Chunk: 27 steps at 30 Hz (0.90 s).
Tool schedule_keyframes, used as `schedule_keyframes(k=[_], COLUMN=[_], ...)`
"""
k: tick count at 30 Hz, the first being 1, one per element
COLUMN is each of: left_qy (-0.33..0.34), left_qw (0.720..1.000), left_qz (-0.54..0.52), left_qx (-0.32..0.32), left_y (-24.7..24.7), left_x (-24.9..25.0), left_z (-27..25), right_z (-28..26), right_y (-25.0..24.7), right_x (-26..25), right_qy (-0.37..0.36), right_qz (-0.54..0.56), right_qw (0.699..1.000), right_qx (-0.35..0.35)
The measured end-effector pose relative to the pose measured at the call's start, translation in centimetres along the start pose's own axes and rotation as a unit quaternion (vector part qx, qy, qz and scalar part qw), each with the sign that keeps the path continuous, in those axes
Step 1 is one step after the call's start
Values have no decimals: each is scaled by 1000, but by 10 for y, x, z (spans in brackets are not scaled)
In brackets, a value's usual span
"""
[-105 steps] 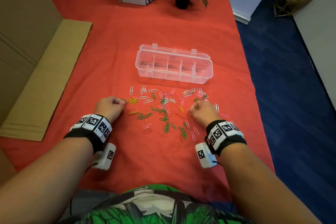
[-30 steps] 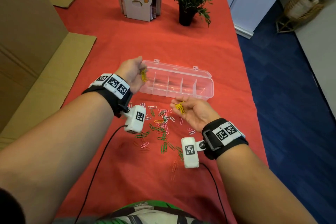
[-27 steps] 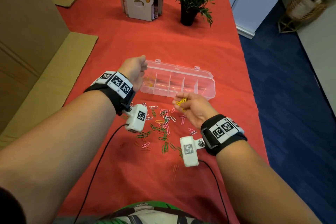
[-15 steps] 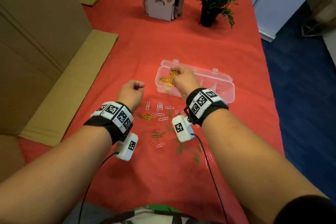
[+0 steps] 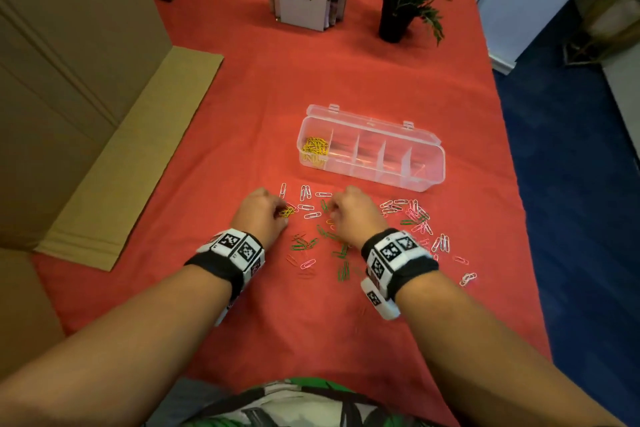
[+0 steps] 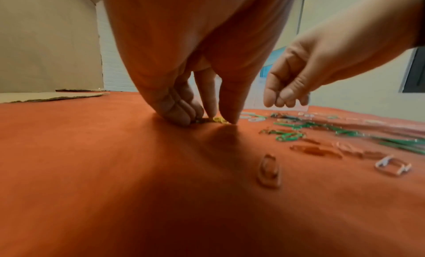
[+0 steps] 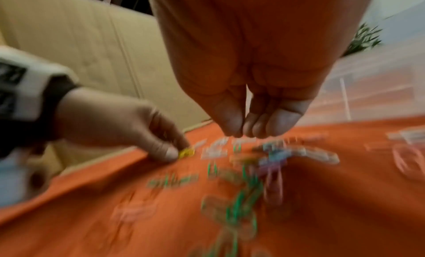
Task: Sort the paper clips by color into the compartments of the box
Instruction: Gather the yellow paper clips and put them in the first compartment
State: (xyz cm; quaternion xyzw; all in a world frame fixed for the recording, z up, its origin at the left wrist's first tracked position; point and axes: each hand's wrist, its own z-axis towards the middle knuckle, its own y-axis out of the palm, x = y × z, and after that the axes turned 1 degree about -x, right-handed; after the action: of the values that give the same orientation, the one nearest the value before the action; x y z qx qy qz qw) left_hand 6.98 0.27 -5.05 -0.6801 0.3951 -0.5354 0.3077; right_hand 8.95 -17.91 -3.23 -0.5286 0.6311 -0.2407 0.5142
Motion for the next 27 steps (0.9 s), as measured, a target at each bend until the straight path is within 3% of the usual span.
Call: schedule_keyframes(k=[5, 9, 12, 14, 16, 19, 21, 22, 23, 27], left_qy=[6, -24, -68, -113, -161, -197, -207, -213, -220, -271], left_qw=[1000, 996, 979, 953, 909, 827, 785, 769, 754, 680], left_qz=[-4, -77, -190, -281, -385, -525, -583, -600, -615, -678], left_qx=[12, 29, -7, -14, -7, -24, -43, -55, -66, -69], left_y=[6, 7, 4, 0, -4, -14, -21, -25, -28, -39], left_x=[-5, -9, -9, -7, -3, 6, 8, 8, 7, 1], left_z=[-2, -4, -1, 1, 2, -1, -2, -2, -3, -3], right_z=[-15, -19, -19, -17, -16, -16, -16, -15, -14, -1], right_y=[34, 34, 24, 16, 10, 0, -5, -6, -6, 3], right_x=[8, 18, 22, 20, 16, 6, 0, -3, -5, -18], right_qy=[-43, -28, -5, 33, 67, 94, 118, 123, 120, 33], right_qz=[-75, -79, -6, 124, 284, 480, 570, 585, 569, 302], right_qw=[995, 996, 999, 991, 956, 872, 813, 801, 813, 953], right_qx=[40, 35, 36, 39, 29, 0, -12, -17, -17, 3])
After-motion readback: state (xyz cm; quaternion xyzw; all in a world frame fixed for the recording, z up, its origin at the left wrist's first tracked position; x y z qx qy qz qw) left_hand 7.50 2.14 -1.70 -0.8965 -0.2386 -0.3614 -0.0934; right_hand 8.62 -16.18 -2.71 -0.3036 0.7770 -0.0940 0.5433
